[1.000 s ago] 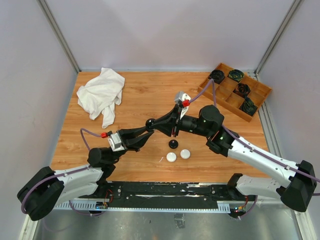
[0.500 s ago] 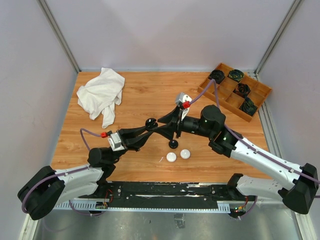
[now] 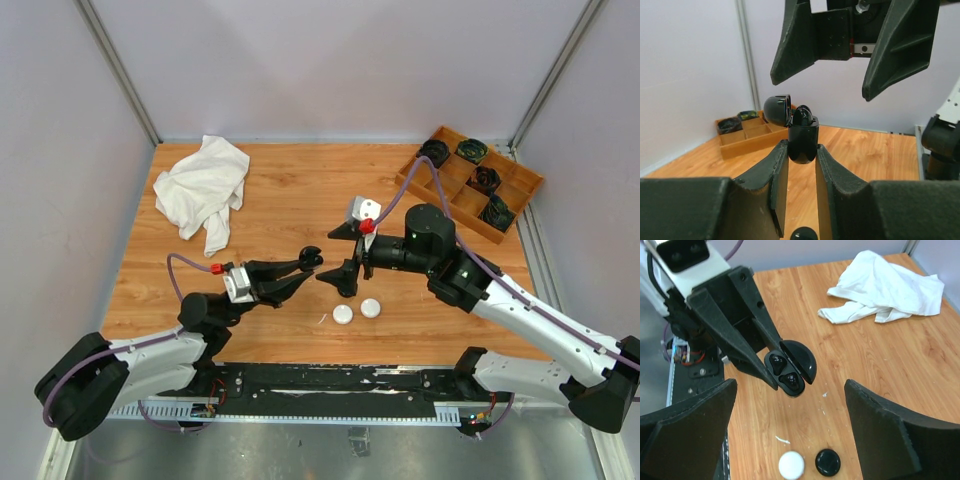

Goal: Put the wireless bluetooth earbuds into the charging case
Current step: Close the charging case.

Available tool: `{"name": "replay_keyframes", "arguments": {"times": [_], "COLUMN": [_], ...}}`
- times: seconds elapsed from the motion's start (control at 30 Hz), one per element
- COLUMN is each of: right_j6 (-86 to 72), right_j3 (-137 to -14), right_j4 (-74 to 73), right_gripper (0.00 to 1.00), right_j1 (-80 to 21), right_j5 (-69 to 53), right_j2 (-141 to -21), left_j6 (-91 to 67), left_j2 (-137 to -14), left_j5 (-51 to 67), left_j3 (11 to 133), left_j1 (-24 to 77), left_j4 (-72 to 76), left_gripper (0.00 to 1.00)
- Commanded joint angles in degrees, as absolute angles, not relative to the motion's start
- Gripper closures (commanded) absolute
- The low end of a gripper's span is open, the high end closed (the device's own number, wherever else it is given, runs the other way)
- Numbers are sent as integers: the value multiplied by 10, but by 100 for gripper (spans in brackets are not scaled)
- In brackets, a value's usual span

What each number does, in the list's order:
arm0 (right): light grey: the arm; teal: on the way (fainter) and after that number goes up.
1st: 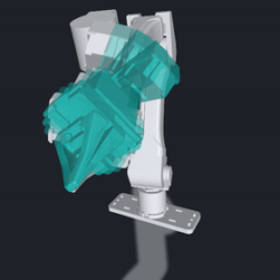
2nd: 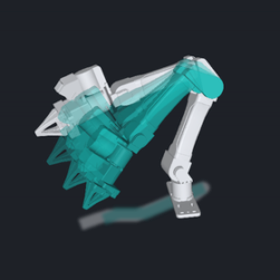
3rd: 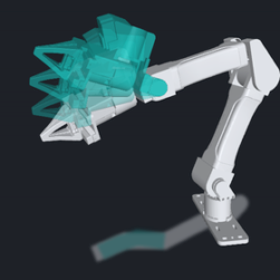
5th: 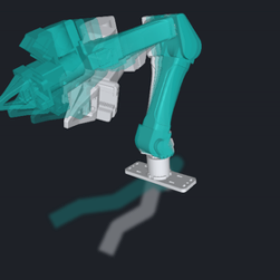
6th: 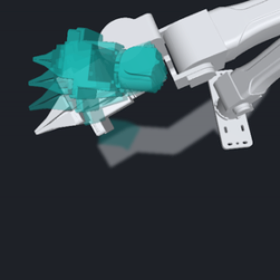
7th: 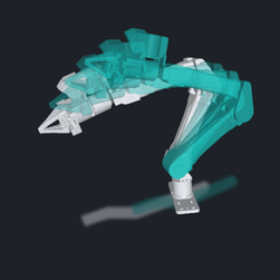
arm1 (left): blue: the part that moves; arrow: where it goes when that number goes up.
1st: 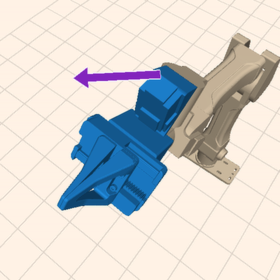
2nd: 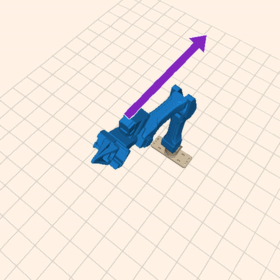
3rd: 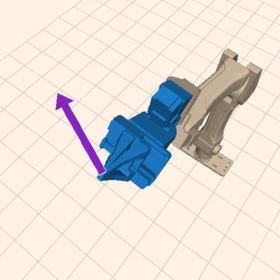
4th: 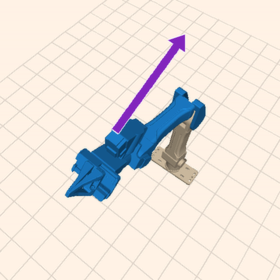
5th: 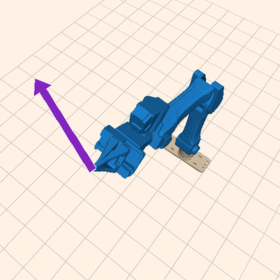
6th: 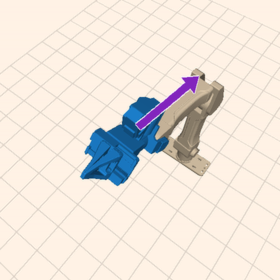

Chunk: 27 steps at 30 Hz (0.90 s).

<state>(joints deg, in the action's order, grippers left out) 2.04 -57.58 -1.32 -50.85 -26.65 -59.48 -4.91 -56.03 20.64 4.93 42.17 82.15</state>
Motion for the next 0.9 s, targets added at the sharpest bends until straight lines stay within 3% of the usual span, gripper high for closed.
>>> {"name": "replay_keyframes", "arguments": {"times": [0.0, 0.13, 0.37, 0.87], "right_j6": [100, 123, 139, 154], "right_j3": [-594, -591, -600, -600], "right_j4": [-78, -84, -97, -118], "right_gripper": [7, 0, 1, 4], "right_j1": [-504, -504, -504, -504], "right_j5": [-313, -323, -383, -377], "right_j2": [-590, -592, -615, -604], "left_j6": [-54, -52, -61, -128], "left_j2": [-545, -538, -543, -570], "left_j5": [261, 306, 335, 243], "left_j3": [63, 73, 90, 109], "left_j1": [420, 420, 420, 420], "left_j4": [804, 784, 775, 721], "left_gripper": [100, 100, 100, 100]}}
